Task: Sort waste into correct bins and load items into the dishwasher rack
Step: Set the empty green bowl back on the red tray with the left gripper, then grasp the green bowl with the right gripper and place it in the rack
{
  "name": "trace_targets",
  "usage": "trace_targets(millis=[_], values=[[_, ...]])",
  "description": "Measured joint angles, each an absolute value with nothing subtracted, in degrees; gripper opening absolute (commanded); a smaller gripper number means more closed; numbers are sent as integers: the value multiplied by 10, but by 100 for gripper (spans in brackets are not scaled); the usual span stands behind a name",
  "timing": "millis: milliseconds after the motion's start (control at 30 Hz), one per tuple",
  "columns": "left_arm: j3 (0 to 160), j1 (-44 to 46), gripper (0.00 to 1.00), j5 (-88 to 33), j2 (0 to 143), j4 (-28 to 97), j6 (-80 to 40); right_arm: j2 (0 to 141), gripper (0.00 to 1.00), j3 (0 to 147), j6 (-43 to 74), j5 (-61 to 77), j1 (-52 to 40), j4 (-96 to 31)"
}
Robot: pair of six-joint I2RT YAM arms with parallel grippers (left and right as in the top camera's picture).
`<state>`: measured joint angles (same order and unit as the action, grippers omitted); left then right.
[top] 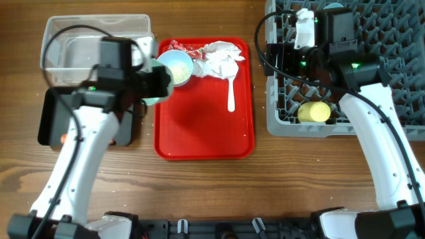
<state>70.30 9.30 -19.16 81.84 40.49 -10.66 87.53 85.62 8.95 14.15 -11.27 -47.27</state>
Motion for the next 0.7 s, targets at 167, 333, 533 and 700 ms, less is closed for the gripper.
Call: trace_targets(millis=[167,333,533,700], values=[[703,225,4,-84,922,404,-107,875,100,856,90,142,-113,-473],[703,287,6,-47,1015,402,-107,875,100,856,90,135,-113,-473],[703,320,42,-39,1028,402,-109,875,100,856,90,130,-113,-473],[704,317,49,-37,1028,402,-109,875,100,856,90,130,-113,-472]])
